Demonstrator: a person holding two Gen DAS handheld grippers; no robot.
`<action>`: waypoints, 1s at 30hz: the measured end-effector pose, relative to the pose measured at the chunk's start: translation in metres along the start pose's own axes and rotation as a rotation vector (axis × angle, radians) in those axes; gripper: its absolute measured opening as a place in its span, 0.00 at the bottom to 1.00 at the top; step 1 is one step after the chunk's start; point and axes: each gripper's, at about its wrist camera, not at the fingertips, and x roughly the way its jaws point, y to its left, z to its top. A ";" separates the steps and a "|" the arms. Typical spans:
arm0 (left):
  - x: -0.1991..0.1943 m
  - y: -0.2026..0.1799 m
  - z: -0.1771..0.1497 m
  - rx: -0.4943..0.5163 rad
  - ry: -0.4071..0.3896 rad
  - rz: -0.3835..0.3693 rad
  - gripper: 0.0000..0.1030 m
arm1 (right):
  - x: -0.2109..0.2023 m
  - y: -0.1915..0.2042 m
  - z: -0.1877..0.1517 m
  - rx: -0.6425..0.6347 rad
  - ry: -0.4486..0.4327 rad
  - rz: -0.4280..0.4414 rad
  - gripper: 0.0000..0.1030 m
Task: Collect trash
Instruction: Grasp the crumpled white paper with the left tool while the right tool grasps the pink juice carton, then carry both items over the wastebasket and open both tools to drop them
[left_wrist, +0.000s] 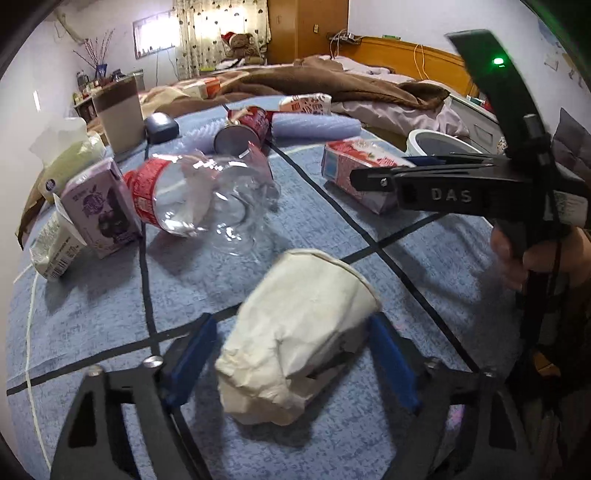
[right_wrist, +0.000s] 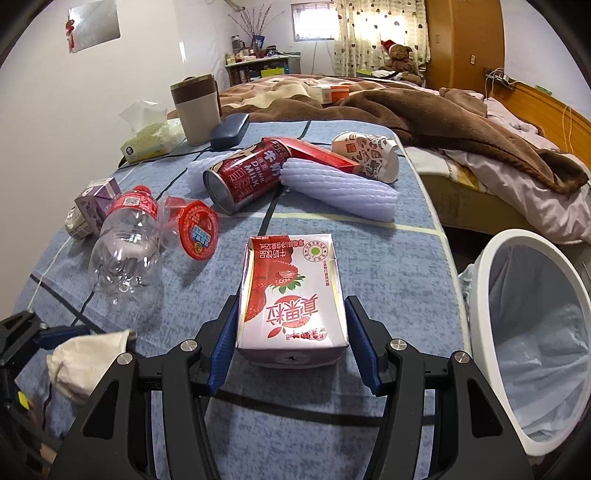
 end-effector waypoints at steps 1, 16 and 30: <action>0.000 -0.001 0.001 -0.004 -0.001 0.000 0.73 | -0.001 -0.001 0.000 -0.002 -0.003 0.000 0.56; -0.011 0.003 0.007 -0.155 -0.107 0.045 0.44 | -0.031 -0.022 -0.009 0.060 -0.090 -0.002 0.55; -0.029 -0.030 0.050 -0.158 -0.227 0.021 0.44 | -0.078 -0.055 -0.008 0.125 -0.209 -0.036 0.55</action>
